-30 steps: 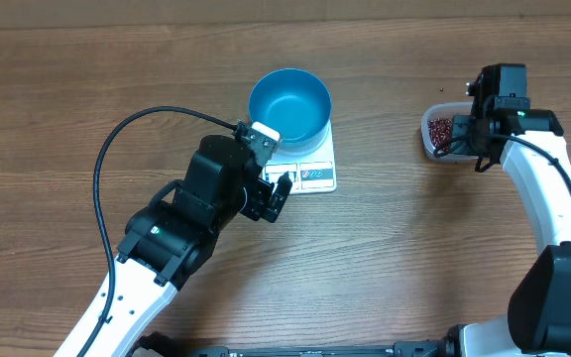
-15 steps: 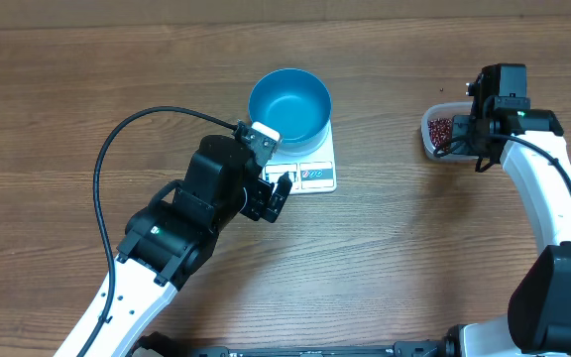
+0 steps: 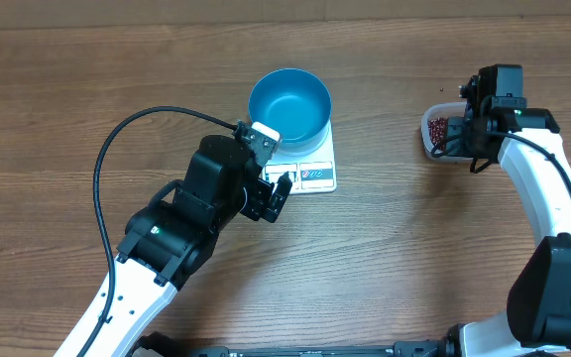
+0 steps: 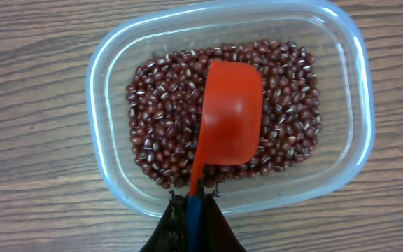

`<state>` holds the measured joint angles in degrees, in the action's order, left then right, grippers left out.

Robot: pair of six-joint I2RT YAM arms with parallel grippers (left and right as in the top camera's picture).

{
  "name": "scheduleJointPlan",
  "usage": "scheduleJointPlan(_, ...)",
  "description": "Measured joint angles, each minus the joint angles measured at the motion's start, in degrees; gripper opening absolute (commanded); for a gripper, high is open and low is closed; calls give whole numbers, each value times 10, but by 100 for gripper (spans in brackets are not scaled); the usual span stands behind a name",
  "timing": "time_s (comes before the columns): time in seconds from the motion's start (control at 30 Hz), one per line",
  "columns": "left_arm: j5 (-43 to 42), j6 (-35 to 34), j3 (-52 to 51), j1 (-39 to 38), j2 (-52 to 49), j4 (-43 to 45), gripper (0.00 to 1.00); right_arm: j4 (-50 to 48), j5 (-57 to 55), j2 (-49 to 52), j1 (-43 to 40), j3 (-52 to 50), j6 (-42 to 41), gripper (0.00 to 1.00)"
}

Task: Scoop item into bowl and weigh 150g on scale
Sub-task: 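Push the red scoop into the beans with the right gripper to fill it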

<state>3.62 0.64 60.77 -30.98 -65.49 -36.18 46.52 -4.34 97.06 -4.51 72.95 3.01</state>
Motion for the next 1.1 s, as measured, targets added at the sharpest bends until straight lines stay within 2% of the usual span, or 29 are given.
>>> scheduleJointPlan(0.57,0,0,0,0,0,0,100,2,66,1,-11,0,0,4)
scheduleJointPlan(1.1,0,0,0,0,0,0,100,4,187,8,-112,0,0,4)
